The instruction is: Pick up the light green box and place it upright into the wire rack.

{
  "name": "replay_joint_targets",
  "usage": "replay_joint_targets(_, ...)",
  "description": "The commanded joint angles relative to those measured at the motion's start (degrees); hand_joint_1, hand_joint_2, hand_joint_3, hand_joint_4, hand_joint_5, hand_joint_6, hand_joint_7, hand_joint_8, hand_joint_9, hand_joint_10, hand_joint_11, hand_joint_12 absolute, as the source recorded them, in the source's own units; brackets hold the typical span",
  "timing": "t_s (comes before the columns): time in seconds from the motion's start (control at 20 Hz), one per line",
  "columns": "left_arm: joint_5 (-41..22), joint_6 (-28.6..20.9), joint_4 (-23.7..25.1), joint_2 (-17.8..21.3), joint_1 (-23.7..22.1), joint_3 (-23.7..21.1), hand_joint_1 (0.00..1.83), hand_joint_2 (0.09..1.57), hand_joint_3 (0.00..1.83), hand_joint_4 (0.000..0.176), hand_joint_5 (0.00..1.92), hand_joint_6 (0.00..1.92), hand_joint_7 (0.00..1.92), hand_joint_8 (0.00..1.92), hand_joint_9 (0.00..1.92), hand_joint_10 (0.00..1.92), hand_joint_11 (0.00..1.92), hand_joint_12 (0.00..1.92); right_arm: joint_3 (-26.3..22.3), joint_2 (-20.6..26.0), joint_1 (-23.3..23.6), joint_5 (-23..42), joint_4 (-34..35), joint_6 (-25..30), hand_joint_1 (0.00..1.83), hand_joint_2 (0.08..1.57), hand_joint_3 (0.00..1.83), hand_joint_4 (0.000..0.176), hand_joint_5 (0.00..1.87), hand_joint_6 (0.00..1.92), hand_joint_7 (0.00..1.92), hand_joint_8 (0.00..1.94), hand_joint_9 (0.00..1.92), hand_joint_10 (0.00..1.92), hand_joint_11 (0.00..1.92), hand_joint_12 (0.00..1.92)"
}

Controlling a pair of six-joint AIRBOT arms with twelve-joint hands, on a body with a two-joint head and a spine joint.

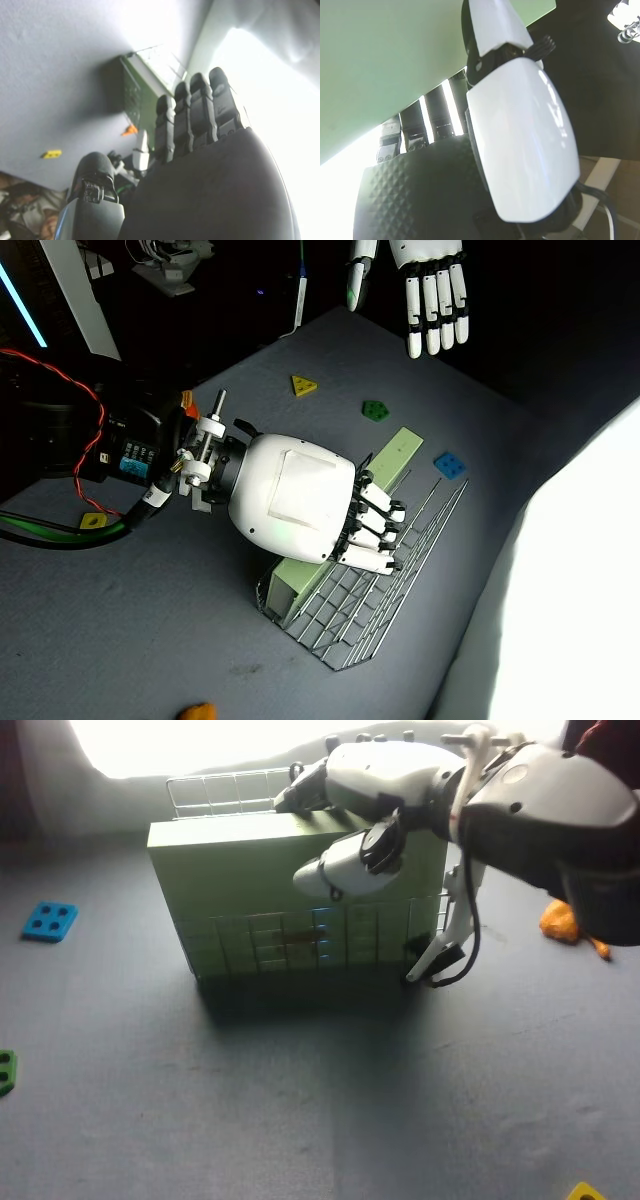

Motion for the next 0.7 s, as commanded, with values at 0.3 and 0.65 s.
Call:
replay_joint_targets(0.3, 5.1, -0.1, 0.5, -0.1, -0.2, 0.3, 0.00, 1.27, 0.00, 0.042, 0.19, 0.00, 0.21, 0.00, 0.16, 0.00, 0.00, 0.31, -7.5, 7.7, 4.8, 4.1, -13.4, 8.3, 0.94, 1.08, 0.00, 0.000, 0.46, 0.01, 0.53, 0.01, 0.56, 0.03, 0.00, 1.38)
replay_joint_targets(0.65, 5.1, -0.1, 0.5, -0.2, -0.1, 0.5, 0.02, 1.28, 0.00, 0.029, 0.28, 0.00, 0.35, 0.01, 0.34, 0.01, 0.00, 0.74, -16.8, 18.2, 7.2, 6.9, -25.3, 12.5, 0.46, 1.12, 0.02, 0.000, 0.50, 0.02, 0.60, 0.03, 0.60, 0.04, 0.02, 1.40)
